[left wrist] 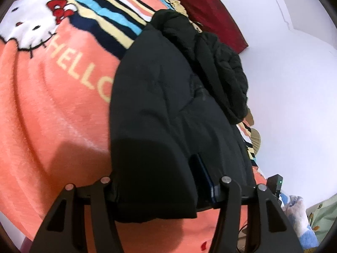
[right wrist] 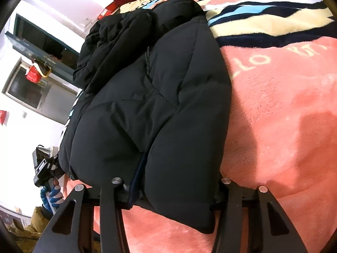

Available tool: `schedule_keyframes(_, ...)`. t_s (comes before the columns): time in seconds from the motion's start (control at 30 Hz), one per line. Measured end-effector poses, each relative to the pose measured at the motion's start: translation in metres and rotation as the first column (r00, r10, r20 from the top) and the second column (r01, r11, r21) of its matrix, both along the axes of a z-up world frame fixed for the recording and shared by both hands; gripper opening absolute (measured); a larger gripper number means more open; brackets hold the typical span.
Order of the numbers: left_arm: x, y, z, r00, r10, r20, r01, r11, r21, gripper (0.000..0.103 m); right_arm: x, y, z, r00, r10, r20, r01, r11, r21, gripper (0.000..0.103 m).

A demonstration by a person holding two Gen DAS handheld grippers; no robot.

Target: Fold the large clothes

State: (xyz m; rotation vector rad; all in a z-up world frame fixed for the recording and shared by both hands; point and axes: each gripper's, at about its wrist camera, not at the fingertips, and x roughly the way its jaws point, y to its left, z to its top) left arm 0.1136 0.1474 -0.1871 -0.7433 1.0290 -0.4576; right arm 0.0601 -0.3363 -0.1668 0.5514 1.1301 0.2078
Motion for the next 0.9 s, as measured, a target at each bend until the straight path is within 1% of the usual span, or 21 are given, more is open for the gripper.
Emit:
schedule_keyframes(0.03, 0.0, -0.001, 0.001, 1.0, -0.004, 0.005, 0.004, 1.0, -0.001, 0.054, 0.0, 0.0, 0.0, 1.0, 0.004, 0.0, -0.004, 1.0, 0.002, 0.046)
schedule_keyframes(0.1, 0.0, -0.004, 0.002, 1.0, -0.01, 0.009, 0.01, 1.0, 0.002, 0.048, 0.001, 0.001, 0.0, 1.0, 0.007, 0.002, -0.007, 1.0, 0.003, 0.044)
schedule_keyframes(0.13, 0.0, -0.005, 0.002, 1.0, -0.011, 0.009, 0.011, 1.0, 0.004, 0.046, 0.001, 0.001, 0.0, 1.0, 0.008, 0.004, -0.008, 1.0, 0.006, 0.041)
schedule_keyframes(0.2, 0.0, -0.007, 0.003, 1.0, -0.014, 0.013, 0.014, 1.0, 0.011, 0.039, 0.0, 0.002, 0.0, 1.0, 0.015, 0.01, -0.015, 1.0, 0.008, 0.037)
schedule_keyframes(0.3, 0.001, -0.011, 0.007, 0.999, -0.024, 0.023, 0.024, 1.0, 0.021, 0.033, 0.001, 0.004, 0.002, 1.0, 0.023, 0.019, -0.023, 1.0, 0.018, 0.03)
schedule_keyframes(0.5, 0.0, -0.02, 0.016, 0.998, -0.043, 0.044, 0.041, 0.999, 0.035, 0.027, 0.001, 0.008, 0.006, 0.998, 0.033, 0.044, -0.035, 0.999, 0.032, 0.023)
schedule_keyframes(0.67, 0.002, -0.028, 0.025, 0.996, -0.065, 0.063, 0.063, 0.997, 0.033, 0.026, 0.002, 0.01, 0.012, 0.996, 0.042, 0.078, -0.045, 0.998, 0.041, 0.02)
schedule_keyframes(0.9, 0.008, -0.031, 0.04, 0.991, -0.087, 0.097, 0.085, 0.996, 0.023, 0.023, -0.002, 0.006, 0.023, 0.99, 0.021, 0.142, -0.032, 0.997, 0.069, 0.018)
